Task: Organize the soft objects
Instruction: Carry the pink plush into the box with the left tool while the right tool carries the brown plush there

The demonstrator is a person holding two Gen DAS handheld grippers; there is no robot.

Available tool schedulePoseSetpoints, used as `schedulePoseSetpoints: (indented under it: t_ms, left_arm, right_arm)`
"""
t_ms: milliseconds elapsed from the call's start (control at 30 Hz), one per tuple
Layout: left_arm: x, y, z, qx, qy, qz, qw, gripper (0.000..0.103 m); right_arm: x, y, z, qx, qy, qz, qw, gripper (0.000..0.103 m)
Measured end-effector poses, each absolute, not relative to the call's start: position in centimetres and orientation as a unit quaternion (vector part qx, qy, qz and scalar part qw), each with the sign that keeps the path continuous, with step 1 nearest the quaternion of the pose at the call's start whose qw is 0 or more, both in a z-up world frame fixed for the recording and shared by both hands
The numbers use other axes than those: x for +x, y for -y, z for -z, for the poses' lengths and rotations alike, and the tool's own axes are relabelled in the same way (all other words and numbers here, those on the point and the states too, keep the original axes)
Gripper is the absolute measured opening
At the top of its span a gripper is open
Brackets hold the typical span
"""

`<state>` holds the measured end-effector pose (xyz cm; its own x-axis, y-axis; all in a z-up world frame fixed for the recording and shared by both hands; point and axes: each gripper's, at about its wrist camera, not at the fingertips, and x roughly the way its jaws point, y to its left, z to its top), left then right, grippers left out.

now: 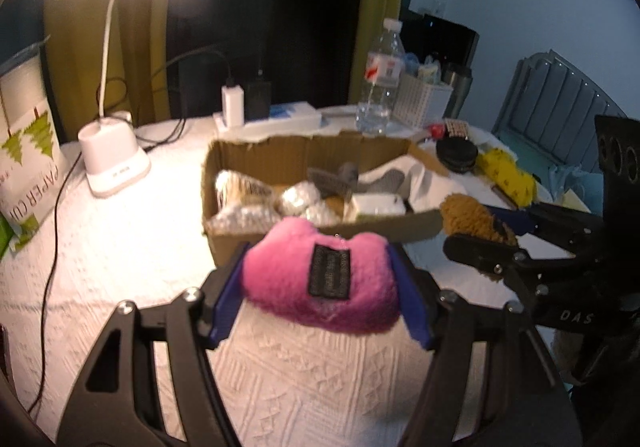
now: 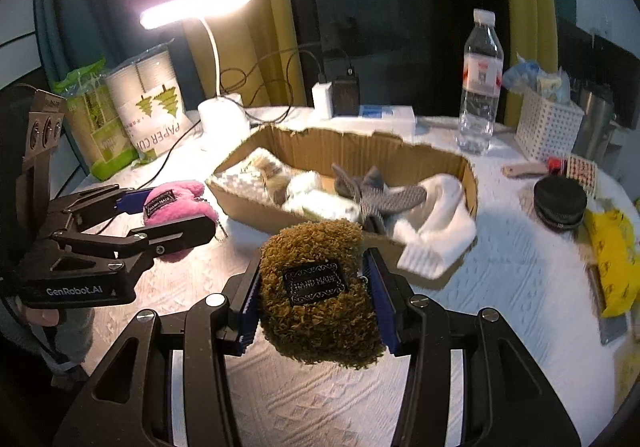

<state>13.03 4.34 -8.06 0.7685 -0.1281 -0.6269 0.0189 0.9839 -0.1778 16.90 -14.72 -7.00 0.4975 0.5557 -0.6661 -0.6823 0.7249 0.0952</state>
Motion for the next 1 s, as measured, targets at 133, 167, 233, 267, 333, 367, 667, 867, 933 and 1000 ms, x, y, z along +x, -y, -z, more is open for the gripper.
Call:
schedulePoseSetpoints:
  t_ms: [133, 167, 233, 267, 333, 367, 667, 867, 933, 1000]
  left_arm:
    - [13.4, -4.6, 7.1, -0.081, -0.326, 0.039, 0.941, 0.068]
    - [13.4, -4.7, 6.8, -0.080, -0.324, 0.039, 0.942, 0.068]
    - [13.6, -4.8, 6.3, -0.080, -0.317, 0.038, 0.944, 0.068]
    - [13.7, -4.9, 6.1, -0.079, -0.314, 0.038, 0.945, 0.068]
    - [14.0, -5.0, 5.5, -0.078, -0.308, 0.039, 0.947, 0.068]
    - [14.1, -5.1, 5.3, -0.077, -0.305, 0.039, 0.948, 0.068]
    - [16.2, -5.4, 3.8, -0.067, -0.287, 0.037, 0.955, 0.068]
    - [18.0, -5.6, 3.9, -0.066, -0.286, 0.037, 0.955, 0.068]
    - [18.8, -5.5, 4.3, -0.070, -0.291, 0.038, 0.953, 0.068]
    - [19.5, -5.6, 4.8, -0.074, -0.293, 0.037, 0.953, 0.068]
  right_arm:
    - [17.2, 14.4, 5.8, -0.093, -0.339, -0.361, 0.864, 0.050]
    - [17.3, 14.4, 5.7, -0.094, -0.337, -0.361, 0.864, 0.050]
    - [17.6, 14.4, 5.2, -0.093, -0.332, -0.360, 0.867, 0.050]
    - [17.7, 14.4, 4.9, -0.092, -0.329, -0.360, 0.868, 0.050]
    - [18.1, 14.5, 4.5, -0.088, -0.324, -0.359, 0.871, 0.050]
    - [18.2, 14.5, 4.3, -0.087, -0.322, -0.358, 0.872, 0.050]
    - [20.4, 14.0, 3.5, -0.076, -0.312, -0.363, 0.875, 0.050]
    - [22.0, 13.1, 3.4, -0.077, -0.304, -0.374, 0.873, 0.050]
    - [22.7, 12.6, 3.5, -0.082, -0.304, -0.375, 0.872, 0.050]
    - [23.5, 12.3, 3.8, -0.082, -0.305, -0.378, 0.870, 0.050]
